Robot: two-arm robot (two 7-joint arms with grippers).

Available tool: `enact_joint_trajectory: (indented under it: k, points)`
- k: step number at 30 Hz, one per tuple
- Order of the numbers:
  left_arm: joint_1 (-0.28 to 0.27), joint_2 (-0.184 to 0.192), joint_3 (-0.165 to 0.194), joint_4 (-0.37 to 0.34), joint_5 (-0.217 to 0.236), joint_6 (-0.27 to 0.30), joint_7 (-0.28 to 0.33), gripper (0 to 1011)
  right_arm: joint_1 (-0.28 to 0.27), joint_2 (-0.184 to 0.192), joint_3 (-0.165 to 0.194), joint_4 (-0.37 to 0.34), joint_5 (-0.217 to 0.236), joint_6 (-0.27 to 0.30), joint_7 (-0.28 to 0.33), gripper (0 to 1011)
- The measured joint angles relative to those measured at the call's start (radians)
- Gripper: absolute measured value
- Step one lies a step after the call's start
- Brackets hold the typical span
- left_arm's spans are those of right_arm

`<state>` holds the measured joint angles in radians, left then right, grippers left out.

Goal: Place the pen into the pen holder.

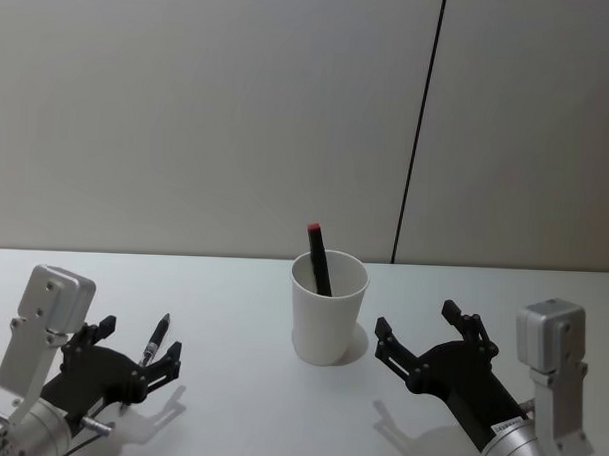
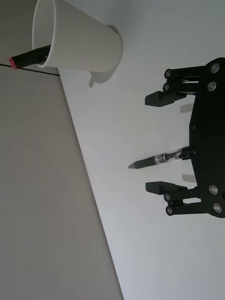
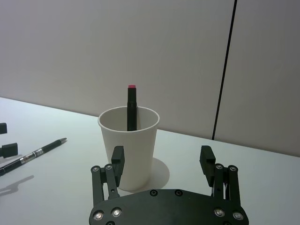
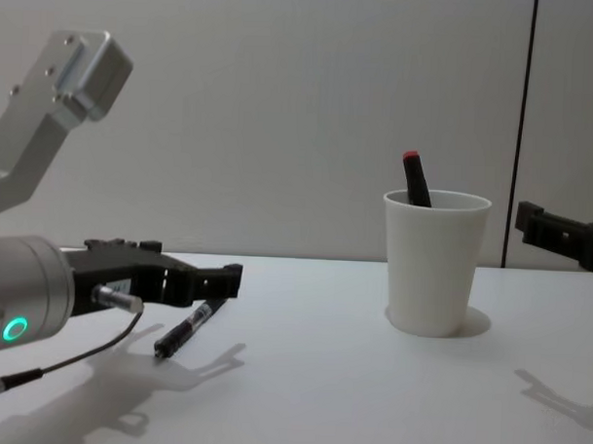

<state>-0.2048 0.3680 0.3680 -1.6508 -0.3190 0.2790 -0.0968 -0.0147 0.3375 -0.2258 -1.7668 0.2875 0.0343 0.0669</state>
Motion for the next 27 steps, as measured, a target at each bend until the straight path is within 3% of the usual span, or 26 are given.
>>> enact_joint_trajectory:
  k: [27]
  points:
    - [-0.047, 0.005, -0.006, 0.099, -0.016, 0.077, -0.095, 1004, 0.0, 0.0, 0.0, 0.0, 0.0, 0.0, 0.0, 1001]
